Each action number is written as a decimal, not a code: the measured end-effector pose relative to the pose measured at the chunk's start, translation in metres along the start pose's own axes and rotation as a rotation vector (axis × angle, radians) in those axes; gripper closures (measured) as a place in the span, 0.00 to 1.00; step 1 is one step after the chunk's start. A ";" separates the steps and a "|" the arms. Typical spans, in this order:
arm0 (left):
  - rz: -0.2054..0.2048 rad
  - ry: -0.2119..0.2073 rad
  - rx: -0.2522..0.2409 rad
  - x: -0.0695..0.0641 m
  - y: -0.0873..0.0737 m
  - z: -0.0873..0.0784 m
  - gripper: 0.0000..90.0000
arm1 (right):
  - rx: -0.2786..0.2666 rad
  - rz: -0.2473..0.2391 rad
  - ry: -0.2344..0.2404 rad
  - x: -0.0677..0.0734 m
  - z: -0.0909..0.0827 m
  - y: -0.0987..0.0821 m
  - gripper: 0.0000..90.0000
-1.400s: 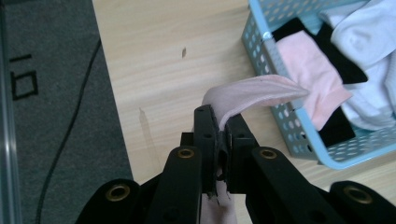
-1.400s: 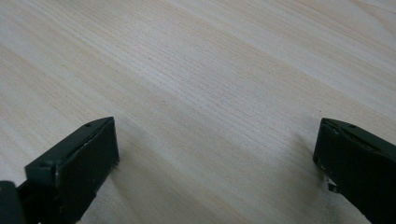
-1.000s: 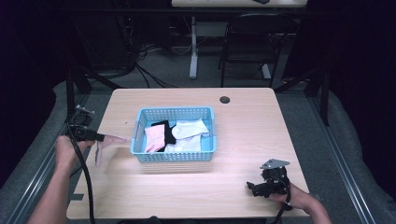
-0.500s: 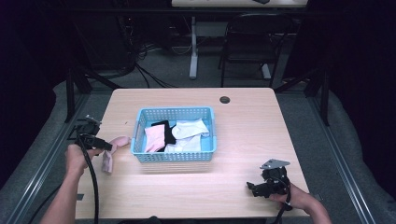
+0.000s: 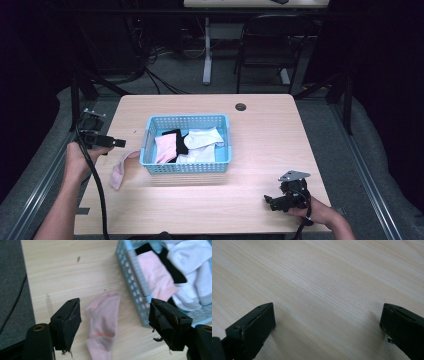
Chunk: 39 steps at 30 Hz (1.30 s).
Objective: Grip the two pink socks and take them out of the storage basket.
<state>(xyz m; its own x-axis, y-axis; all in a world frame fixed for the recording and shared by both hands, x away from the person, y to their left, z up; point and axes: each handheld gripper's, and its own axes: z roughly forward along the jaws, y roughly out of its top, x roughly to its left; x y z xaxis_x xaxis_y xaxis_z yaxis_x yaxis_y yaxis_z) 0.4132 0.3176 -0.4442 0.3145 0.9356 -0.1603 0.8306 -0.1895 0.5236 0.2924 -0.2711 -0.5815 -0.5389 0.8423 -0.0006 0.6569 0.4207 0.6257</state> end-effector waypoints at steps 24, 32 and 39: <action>0.225 -0.123 0.111 -0.103 0.053 0.059 0.19 | -0.010 -0.003 0.003 0.000 0.000 -0.001 0.00; 0.189 -0.087 0.200 -0.109 0.053 0.100 0.28 | -0.009 -0.006 0.010 0.000 0.000 -0.001 0.00; 0.159 -0.085 0.266 -0.114 0.050 0.124 0.37 | -0.009 -0.008 0.012 0.000 0.000 -0.001 0.00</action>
<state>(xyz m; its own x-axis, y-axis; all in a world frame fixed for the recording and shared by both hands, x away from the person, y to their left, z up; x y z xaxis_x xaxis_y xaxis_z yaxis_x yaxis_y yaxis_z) 0.4761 0.1644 -0.5039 0.4778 0.8621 -0.1689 0.8555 -0.4129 0.3124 0.2910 -0.2714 -0.5821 -0.5504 0.8349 0.0043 0.6480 0.4239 0.6328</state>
